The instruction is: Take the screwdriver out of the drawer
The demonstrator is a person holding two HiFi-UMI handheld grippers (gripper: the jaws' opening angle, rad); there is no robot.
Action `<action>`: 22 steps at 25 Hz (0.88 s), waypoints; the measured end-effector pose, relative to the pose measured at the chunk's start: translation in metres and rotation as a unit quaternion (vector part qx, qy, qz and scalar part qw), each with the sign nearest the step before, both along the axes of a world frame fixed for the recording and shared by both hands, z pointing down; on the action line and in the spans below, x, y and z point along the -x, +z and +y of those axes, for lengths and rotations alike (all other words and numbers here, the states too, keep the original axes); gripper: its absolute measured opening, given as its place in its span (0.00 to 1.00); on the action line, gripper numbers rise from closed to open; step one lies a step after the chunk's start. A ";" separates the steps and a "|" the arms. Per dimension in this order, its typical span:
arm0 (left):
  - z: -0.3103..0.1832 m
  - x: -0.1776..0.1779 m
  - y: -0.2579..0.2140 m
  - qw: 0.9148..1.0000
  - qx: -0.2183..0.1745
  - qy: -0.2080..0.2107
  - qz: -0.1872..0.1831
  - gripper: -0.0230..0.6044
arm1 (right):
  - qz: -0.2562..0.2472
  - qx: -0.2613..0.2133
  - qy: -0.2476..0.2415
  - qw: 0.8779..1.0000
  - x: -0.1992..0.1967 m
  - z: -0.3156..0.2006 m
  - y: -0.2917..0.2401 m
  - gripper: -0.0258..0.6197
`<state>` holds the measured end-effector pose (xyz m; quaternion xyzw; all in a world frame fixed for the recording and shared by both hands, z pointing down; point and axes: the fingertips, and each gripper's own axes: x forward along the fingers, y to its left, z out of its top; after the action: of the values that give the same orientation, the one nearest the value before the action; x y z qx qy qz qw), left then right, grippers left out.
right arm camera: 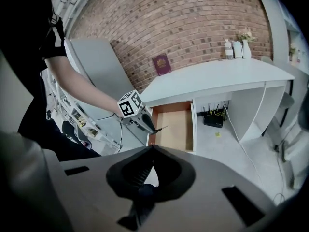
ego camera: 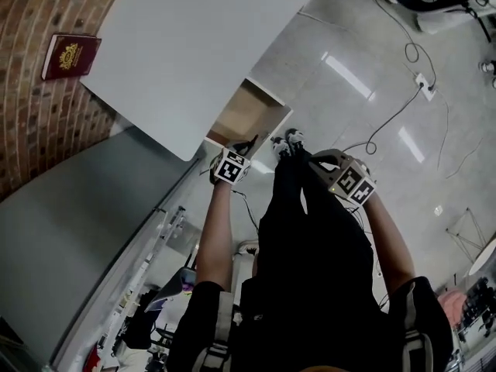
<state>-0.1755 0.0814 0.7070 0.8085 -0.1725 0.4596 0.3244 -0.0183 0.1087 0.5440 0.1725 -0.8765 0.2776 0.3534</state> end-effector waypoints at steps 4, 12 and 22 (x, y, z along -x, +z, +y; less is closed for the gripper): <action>0.000 0.006 -0.034 0.999 -0.026 -0.044 0.021 0.13 | -0.005 -0.018 -0.002 1.000 0.007 -0.010 -0.022 0.13; -0.008 0.016 -0.121 0.981 -0.078 -0.156 0.088 0.13 | -0.023 -0.041 -0.011 0.999 0.023 -0.015 -0.057 0.13; -0.015 0.049 -0.191 0.956 -0.143 -0.220 0.133 0.13 | -0.040 -0.081 -0.024 0.996 0.045 -0.032 -0.083 0.13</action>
<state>-0.2248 0.0662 0.5156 0.8423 -0.3653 0.2360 0.3184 -0.0635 0.0770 0.4611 0.1683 -0.9133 0.2043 0.3094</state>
